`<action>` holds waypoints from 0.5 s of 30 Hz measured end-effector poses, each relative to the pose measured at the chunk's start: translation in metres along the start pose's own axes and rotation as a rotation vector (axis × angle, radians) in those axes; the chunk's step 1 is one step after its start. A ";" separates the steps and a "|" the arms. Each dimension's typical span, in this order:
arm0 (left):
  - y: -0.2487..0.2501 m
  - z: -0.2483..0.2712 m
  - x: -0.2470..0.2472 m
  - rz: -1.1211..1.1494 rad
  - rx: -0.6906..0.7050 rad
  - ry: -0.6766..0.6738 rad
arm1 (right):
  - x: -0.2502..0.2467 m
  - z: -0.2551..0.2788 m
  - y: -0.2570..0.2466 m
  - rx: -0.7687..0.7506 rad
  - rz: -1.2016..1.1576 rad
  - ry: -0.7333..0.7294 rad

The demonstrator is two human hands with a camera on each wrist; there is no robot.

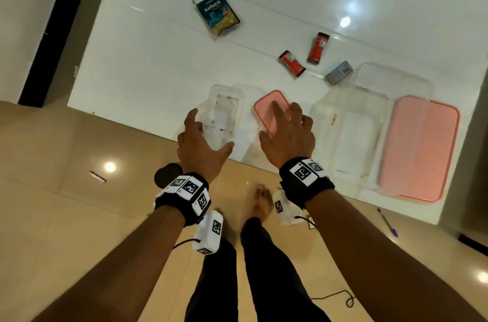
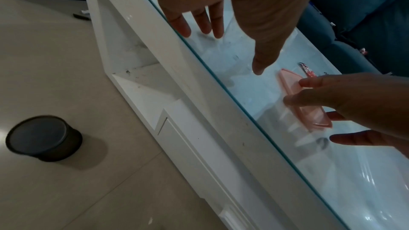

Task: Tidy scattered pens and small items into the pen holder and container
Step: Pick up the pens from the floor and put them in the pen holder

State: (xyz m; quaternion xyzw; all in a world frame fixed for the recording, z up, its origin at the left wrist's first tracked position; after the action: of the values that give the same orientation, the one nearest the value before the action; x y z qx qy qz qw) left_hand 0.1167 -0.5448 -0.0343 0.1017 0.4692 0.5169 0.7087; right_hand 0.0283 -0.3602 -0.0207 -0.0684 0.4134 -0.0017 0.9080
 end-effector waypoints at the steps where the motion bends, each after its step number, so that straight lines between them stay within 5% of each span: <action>1: -0.002 0.000 0.000 0.010 0.016 -0.024 | 0.001 -0.001 0.002 -0.002 -0.011 -0.009; 15: -0.042 0.007 -0.011 -0.017 0.111 -0.155 | 0.029 0.035 0.006 0.109 -0.248 0.003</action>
State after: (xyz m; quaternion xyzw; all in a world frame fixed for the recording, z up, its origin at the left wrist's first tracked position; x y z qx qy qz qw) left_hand 0.1486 -0.5706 -0.0506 0.1766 0.4418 0.4745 0.7406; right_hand 0.0730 -0.3521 -0.0201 -0.0695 0.4023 -0.1364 0.9026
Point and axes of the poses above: each hand's wrist, its own z-axis away from the middle knuckle, its own x-axis out of the palm, y = z × x, the point moved 4 cm from there along -z, towards the middle knuckle, and after that the axes turned 14 degrees about -y, right-handed, at the moved point
